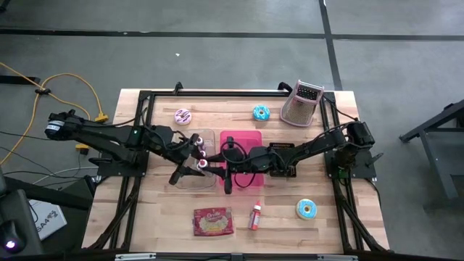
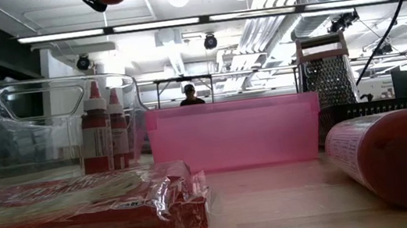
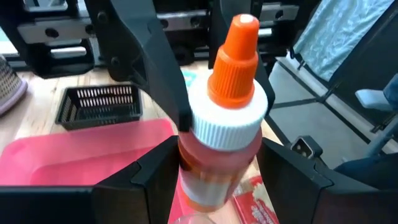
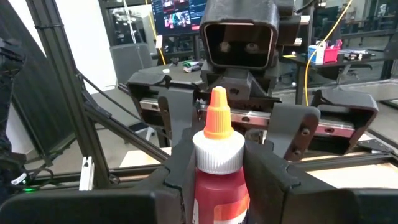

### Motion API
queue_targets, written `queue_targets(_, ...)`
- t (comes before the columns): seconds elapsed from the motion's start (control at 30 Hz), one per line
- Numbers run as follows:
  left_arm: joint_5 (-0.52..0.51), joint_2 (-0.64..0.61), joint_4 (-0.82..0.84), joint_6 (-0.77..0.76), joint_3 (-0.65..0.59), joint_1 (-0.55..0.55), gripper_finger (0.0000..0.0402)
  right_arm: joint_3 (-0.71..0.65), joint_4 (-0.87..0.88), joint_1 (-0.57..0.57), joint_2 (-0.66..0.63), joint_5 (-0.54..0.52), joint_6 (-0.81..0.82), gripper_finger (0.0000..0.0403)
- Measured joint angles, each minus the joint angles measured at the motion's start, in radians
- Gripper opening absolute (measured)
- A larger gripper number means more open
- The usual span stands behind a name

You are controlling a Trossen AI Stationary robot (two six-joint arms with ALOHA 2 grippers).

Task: Pick & Place Food Item
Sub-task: Put the right orange food coloring bottle into the transparent bin

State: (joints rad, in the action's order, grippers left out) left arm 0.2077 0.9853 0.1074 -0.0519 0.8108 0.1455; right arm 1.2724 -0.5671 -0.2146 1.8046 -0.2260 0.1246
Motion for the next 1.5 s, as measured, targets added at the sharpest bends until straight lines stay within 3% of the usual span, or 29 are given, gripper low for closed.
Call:
queue_targets(0.4, -0.016, 0.009, -0.049, -0.005, -0.001, 0.000, 0.0204, 0.000, 0.000, 0.001, 0.000, -0.004, -0.003, 0.0101)
queue_targets(0.8, -0.023, 0.009, -0.057, -0.005, -0.001, 0.000, 0.0151, 0.000, 0.001, 0.001, 0.000, -0.003, -0.002, 0.0101)
queue_targets(1.17, -0.022, 0.009, -0.056, -0.009, -0.001, 0.000, 0.0149, 0.000, 0.002, 0.001, 0.000, -0.002, 0.001, 0.0103)
queue_targets(1.5, -0.019, 0.009, -0.014, -0.037, -0.001, 0.001, 0.0149, 0.000, 0.005, 0.001, 0.000, -0.011, 0.002, 0.0166)
